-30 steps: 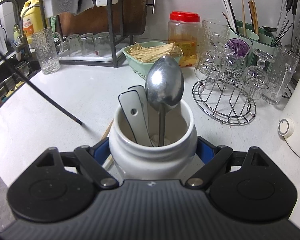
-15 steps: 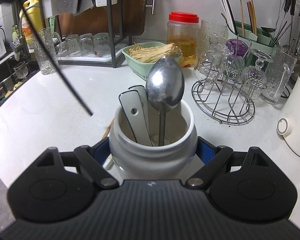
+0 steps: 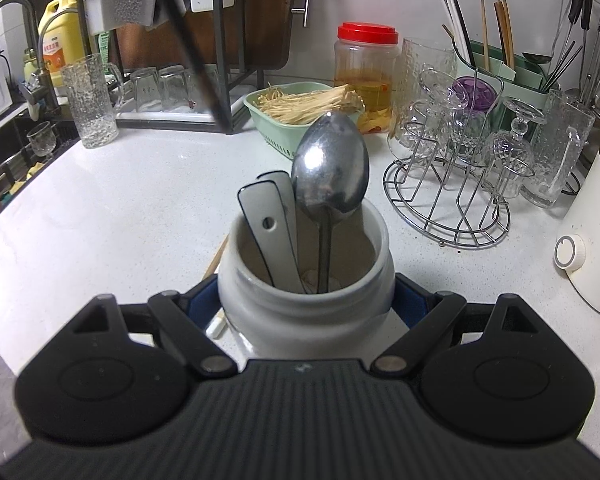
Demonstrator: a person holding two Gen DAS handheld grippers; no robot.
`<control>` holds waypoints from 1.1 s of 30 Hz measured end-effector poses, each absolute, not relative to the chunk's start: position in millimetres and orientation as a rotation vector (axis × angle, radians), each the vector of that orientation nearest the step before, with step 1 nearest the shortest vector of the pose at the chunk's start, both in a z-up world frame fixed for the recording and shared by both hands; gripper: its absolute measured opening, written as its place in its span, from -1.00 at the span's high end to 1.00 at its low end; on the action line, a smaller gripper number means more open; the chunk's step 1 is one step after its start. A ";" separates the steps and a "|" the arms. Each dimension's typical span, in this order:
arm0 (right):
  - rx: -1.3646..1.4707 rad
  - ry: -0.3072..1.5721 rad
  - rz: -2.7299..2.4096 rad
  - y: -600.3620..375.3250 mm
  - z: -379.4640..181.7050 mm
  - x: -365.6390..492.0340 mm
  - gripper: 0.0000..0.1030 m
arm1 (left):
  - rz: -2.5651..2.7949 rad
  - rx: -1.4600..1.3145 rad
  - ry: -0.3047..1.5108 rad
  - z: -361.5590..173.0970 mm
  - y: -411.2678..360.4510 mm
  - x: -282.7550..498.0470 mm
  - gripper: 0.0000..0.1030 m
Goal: Organize utensils
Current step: 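Lift the black chopstick with the left tool toward the mug, then lower the black chopstick into the mug and open the left tool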
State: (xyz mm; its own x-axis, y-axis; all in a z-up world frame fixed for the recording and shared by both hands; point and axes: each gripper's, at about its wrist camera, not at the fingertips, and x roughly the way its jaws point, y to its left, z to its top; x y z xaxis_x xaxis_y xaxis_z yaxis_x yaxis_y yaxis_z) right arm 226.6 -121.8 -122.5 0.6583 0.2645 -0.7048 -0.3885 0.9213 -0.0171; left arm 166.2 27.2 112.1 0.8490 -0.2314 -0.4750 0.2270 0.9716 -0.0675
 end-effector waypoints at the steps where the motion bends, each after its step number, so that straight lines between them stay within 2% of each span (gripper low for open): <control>1: -0.172 0.769 0.371 -121.8 -122.5 226.6 -0.76 | -0.252 -0.012 0.501 116.0 25.6 166.3 0.92; 8: -0.169 0.776 0.368 -121.5 -122.3 227.4 -0.76 | -0.331 -0.050 0.541 125.2 11.8 175.1 0.92; 22: -0.169 0.763 0.376 -122.8 -123.1 226.3 -0.76 | -0.392 -0.033 0.698 69.3 -28.1 219.2 0.92; 33: -0.165 0.752 0.384 -124.0 -123.8 224.2 -0.76 | -0.451 0.024 0.887 35.9 -58.9 261.2 0.92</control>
State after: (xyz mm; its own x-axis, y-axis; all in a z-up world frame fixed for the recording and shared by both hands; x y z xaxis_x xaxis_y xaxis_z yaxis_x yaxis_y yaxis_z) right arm 224.2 -124.0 -123.8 0.6647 0.2805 -0.6924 -0.3968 0.9178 -0.0091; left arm 261.2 -58.9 35.9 0.5446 -0.3701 -0.7527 0.3900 0.9062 -0.1634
